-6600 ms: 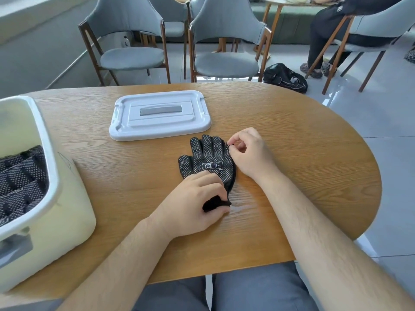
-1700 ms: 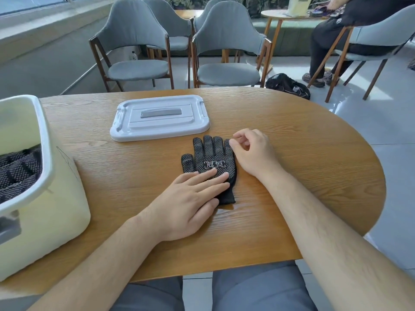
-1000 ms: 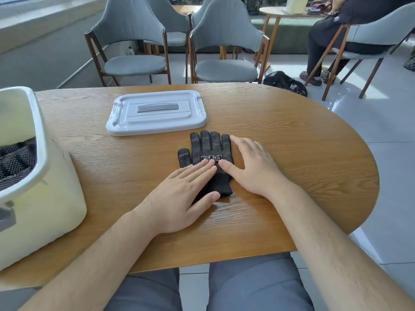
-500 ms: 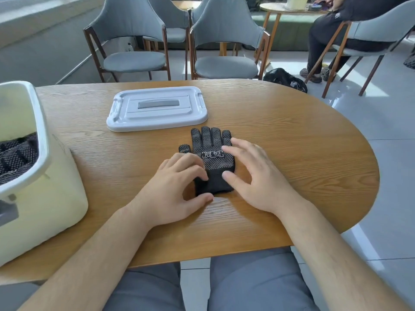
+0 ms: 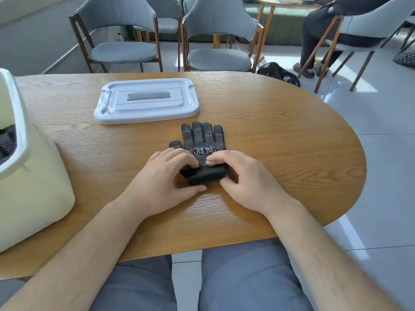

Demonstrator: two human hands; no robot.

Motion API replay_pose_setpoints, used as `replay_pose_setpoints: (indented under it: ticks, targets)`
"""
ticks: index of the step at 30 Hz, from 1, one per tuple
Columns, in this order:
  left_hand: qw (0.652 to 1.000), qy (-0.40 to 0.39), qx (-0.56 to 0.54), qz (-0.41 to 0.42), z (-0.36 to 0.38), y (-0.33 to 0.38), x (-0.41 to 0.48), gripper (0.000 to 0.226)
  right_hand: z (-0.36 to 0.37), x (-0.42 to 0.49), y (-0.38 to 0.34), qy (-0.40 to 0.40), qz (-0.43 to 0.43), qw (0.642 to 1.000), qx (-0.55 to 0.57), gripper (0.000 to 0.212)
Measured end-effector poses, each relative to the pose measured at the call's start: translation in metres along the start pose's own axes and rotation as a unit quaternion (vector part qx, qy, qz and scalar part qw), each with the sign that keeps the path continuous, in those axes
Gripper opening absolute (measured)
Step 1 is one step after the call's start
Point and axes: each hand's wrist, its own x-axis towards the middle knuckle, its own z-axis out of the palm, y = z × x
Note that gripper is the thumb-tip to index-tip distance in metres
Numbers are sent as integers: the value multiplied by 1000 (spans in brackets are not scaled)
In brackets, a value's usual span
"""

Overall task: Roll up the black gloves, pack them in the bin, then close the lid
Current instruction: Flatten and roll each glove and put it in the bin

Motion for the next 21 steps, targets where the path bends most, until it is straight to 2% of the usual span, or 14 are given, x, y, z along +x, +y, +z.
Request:
replay_pose_setpoints:
  ticks: [3, 6, 10, 21]
  targets:
    - [1000, 11, -1, 8, 1, -1, 1, 28, 0, 1, 0, 24, -10, 1000, 2, 22]
    - [1000, 9, -9, 13, 0, 0, 1, 23, 2, 0, 0, 31, -26, 999, 18, 21]
    - [1000, -12, -7, 17, -2, 1, 1, 15, 1, 1, 4, 24, -48, 998, 21, 7]
    - [999, 15, -41, -5, -4, 6, -1, 18, 0, -1, 3, 37, -56, 997, 49, 16]
